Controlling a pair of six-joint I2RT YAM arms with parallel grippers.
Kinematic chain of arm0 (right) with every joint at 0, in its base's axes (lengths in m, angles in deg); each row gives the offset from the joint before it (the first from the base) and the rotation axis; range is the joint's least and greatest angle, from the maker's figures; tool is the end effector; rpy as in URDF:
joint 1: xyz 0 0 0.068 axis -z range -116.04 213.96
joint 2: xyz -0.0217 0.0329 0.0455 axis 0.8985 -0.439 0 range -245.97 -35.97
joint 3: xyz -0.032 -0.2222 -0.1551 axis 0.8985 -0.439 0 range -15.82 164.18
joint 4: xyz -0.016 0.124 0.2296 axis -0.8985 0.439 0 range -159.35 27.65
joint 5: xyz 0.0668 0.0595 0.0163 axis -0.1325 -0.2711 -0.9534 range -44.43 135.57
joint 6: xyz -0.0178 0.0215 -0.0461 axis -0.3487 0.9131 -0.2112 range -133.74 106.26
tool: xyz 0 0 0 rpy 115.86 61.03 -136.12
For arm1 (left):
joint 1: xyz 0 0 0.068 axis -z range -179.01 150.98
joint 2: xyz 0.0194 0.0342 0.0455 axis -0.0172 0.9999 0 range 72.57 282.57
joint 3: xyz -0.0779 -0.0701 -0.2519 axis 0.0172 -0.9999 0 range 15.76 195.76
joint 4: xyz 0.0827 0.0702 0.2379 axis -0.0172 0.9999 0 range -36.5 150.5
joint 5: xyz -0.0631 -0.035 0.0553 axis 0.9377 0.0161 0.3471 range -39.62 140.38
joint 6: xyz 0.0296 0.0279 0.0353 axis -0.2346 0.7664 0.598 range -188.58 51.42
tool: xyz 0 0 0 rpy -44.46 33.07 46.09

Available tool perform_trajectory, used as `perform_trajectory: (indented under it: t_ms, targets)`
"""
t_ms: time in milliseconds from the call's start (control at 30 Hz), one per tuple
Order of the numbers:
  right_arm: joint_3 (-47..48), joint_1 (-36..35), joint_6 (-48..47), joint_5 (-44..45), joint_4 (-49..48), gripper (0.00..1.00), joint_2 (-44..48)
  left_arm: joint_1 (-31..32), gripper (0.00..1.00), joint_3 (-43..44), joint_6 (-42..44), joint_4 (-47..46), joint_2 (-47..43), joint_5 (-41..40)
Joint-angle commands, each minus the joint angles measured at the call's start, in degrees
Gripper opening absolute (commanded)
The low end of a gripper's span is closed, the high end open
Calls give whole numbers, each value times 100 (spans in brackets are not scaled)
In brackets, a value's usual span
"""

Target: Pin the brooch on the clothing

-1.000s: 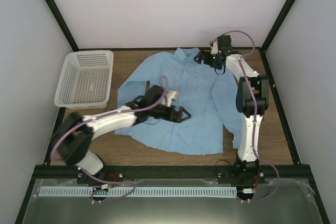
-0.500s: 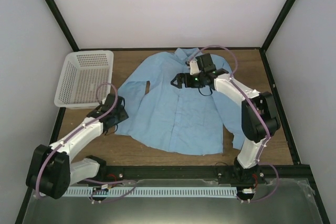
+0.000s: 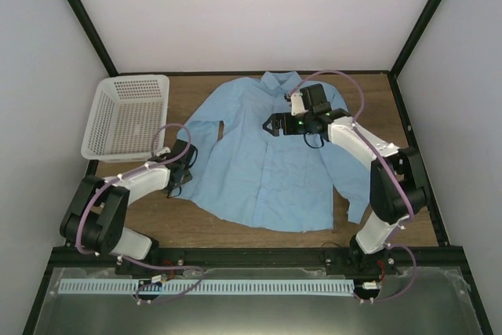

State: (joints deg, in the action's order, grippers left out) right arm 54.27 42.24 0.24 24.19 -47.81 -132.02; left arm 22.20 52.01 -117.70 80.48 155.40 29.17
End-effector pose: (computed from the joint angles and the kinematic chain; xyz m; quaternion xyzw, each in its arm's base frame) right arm 0.3359 0.1479 0.2438 -0.1289 0.9092 0.2738 0.2859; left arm 0.2185 -0.0711 0.1360 -0.2601 0.9378 0.0679 0.2199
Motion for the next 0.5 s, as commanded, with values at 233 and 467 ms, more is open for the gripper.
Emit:
perform_trajectory:
  t_ms: [233, 467]
  targets:
    - [-161, -8, -80, 31, -129, 100, 43, 225, 2, 104, 189, 219, -197, -386]
    - [-441, -8, -11, -201, -236, 100, 25, 294, 0, 477, 1105, 308, -1438, -528]
